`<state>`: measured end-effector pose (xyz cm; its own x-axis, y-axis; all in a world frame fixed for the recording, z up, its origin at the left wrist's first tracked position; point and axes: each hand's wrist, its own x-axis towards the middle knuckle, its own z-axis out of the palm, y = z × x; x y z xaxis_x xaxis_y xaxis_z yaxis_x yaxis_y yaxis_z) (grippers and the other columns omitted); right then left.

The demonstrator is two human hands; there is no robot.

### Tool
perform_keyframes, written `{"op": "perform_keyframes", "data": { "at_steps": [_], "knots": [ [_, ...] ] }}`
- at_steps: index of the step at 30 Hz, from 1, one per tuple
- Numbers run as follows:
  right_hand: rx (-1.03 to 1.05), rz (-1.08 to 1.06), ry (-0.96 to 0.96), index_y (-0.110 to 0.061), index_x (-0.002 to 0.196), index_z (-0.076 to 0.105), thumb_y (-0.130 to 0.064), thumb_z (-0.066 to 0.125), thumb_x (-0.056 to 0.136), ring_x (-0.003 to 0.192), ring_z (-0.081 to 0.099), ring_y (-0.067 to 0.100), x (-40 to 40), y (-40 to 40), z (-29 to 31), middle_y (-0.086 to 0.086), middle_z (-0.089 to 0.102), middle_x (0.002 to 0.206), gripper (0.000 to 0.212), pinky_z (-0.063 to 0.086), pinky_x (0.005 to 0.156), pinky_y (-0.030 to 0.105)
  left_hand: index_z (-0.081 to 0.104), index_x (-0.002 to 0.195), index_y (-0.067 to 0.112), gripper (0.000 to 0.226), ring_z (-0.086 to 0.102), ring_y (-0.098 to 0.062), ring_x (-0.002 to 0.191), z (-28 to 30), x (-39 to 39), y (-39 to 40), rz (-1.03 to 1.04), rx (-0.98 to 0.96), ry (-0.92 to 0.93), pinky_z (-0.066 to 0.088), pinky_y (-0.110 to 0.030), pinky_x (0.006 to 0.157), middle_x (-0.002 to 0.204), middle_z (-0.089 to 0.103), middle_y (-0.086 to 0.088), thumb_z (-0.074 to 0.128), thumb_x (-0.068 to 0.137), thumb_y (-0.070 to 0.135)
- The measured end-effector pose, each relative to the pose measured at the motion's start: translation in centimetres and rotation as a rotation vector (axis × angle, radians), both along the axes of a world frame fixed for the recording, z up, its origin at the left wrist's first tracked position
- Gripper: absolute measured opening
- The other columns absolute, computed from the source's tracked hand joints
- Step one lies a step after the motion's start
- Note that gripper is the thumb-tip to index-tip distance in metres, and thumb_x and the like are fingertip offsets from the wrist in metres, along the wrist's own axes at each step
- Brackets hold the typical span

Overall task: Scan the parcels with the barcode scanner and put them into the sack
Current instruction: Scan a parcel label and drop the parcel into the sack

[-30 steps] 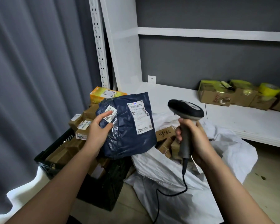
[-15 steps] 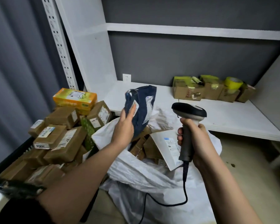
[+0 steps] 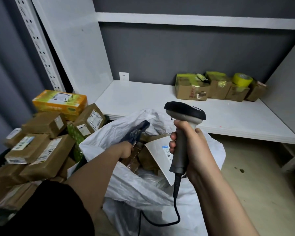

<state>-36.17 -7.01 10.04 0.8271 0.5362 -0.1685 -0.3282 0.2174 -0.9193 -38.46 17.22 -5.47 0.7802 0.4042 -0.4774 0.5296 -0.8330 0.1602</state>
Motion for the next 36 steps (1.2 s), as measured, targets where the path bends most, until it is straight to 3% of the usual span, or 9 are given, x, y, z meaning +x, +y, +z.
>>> {"op": "perform_keyframes", "data": {
  "at_steps": [5,7,9,14,16,21,25,30,36],
  "knots": [
    [-0.055,0.03,0.0,-0.013,0.099,0.04,-0.021,0.063,0.091,0.041,0.047,0.012,-1.1,1.3,-0.1,-0.002,0.052,0.052,0.026,0.039,0.044,0.023,0.073,0.104,0.013,0.05,0.047,-0.027,0.126,2.3,-1.4,0.2,0.115,-0.147,-0.243,0.038,-0.028,0.101,0.143,0.048,-0.011,0.03,0.091,-0.009],
    [-0.066,0.062,-0.013,-0.013,0.092,0.041,-0.02,0.062,0.092,0.041,0.046,0.012,-2.1,2.1,-0.1,-0.001,0.051,0.054,0.022,0.039,0.043,0.023,0.071,0.086,0.02,0.046,0.054,-0.023,0.116,3.6,-3.2,1.1,0.202,-0.135,-0.374,0.042,-0.028,0.096,0.131,0.059,-0.007,0.032,0.094,-0.003],
    [-0.078,0.098,-0.027,-0.013,0.085,0.043,-0.017,0.06,0.093,0.042,0.043,0.013,-3.2,3.1,-0.1,0.001,0.05,0.054,0.019,0.037,0.043,0.023,0.068,0.083,0.025,0.039,0.059,-0.018,0.107,4.9,-5.4,1.7,0.246,-0.106,-0.457,0.047,-0.031,0.093,0.118,0.067,0.0,0.037,0.095,0.005],
    [-0.113,0.202,-0.051,-0.008,0.09,0.047,-0.017,0.059,0.093,0.04,0.044,0.015,-6.7,7.2,-1.1,0.006,0.051,0.057,0.015,0.038,0.038,0.021,0.064,0.1,0.023,0.016,0.062,-0.017,0.092,7.2,-13.0,4.3,0.446,0.001,-0.628,0.049,-0.029,0.076,0.104,0.068,0.002,0.053,0.092,0.016],
    [-0.114,0.223,-0.056,-0.007,0.087,0.047,-0.015,0.058,0.094,0.038,0.044,0.015,-8.2,9.2,-1.5,0.007,0.05,0.056,0.015,0.037,0.038,0.021,0.059,0.117,0.02,0.025,0.061,-0.019,0.098,7.2,-16.1,6.3,0.536,0.026,-0.633,0.051,-0.033,0.081,0.111,0.065,-0.001,0.056,0.092,0.023],
    [-0.117,0.253,-0.06,-0.004,0.109,0.046,-0.017,0.061,0.092,0.039,0.047,0.012,-10.1,14.4,-2.5,0.007,0.052,0.063,0.025,0.039,0.042,0.021,0.041,0.14,0.013,0.065,0.053,-0.029,0.119,6.3,-19.6,10.9,0.708,0.018,-0.57,0.047,-0.043,0.098,0.135,0.051,-0.01,0.064,0.087,0.042],
    [-0.133,0.245,-0.033,0.005,0.126,0.045,-0.019,0.061,0.092,0.039,0.05,0.011,-9.4,18.4,-4.1,0.007,0.053,0.064,0.045,0.041,0.045,0.024,0.042,0.137,0.014,0.068,0.052,-0.031,0.12,5.2,-16.6,14.1,0.749,-0.043,-0.59,0.046,-0.045,0.099,0.137,0.049,-0.01,0.066,0.083,0.047],
    [-0.135,0.223,-0.001,0.002,0.129,0.041,-0.019,0.061,0.092,0.04,0.048,0.012,-7.3,22.3,-6.5,0.007,0.052,0.063,0.047,0.039,0.044,0.024,0.038,0.138,0.007,0.071,0.049,-0.032,0.122,3.2,-10.9,17.3,0.849,-0.053,-0.592,0.045,-0.036,0.09,0.138,0.043,-0.014,0.063,0.087,0.049],
    [-0.144,0.198,0.036,-0.01,0.118,0.039,-0.019,0.062,0.092,0.043,0.046,0.013,-5.9,23.2,-7.9,0.007,0.052,0.066,0.036,0.039,0.047,0.027,0.042,0.134,0.004,0.064,0.055,-0.032,0.116,1.2,-7.4,18.1,1.016,-0.103,-0.659,0.042,-0.033,0.076,0.131,0.055,-0.015,0.066,0.087,0.041]
  ]
}}
